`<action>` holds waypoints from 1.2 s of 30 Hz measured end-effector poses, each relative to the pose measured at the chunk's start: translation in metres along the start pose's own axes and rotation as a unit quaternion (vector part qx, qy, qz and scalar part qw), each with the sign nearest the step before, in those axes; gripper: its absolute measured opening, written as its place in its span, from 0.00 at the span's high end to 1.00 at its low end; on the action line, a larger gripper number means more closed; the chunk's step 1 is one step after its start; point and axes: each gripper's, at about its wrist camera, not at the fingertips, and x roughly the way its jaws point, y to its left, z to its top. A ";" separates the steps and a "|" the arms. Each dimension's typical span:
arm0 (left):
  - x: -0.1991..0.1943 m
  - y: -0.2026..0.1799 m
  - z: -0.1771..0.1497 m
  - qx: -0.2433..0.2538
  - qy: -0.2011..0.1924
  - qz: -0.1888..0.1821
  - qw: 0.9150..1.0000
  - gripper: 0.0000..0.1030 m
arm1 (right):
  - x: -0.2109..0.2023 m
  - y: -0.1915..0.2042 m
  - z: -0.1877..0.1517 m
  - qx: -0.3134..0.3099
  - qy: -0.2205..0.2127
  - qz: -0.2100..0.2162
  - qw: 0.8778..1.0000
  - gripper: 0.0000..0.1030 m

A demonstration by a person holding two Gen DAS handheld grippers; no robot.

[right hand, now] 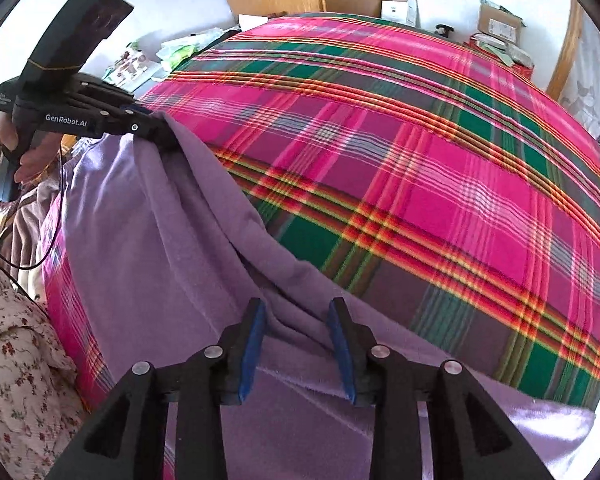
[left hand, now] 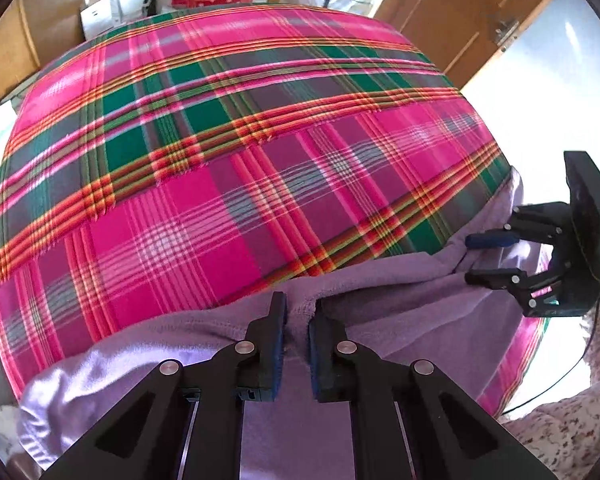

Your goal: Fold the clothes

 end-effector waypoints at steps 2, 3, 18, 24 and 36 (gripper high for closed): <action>0.000 0.001 -0.003 -0.006 -0.001 -0.002 1.000 0.90 | -0.003 -0.003 -0.003 0.012 0.000 0.001 1.000 0.67; 0.000 0.002 -0.004 -0.009 -0.002 -0.002 1.000 0.90 | -0.004 -0.004 -0.003 0.018 -0.001 0.000 1.000 0.67; -0.007 0.005 -0.007 -0.032 -0.021 -0.007 0.999 0.90 | 0.006 0.001 0.019 -0.025 -0.006 0.004 1.000 0.67; -0.011 0.004 -0.001 -0.032 -0.032 -0.003 0.999 0.90 | 0.012 -0.005 0.025 -0.016 -0.012 -0.021 1.000 0.95; 0.015 0.016 0.035 -0.039 -0.020 0.015 0.999 0.91 | 0.028 -0.026 0.041 0.022 -0.032 -0.034 0.999 0.96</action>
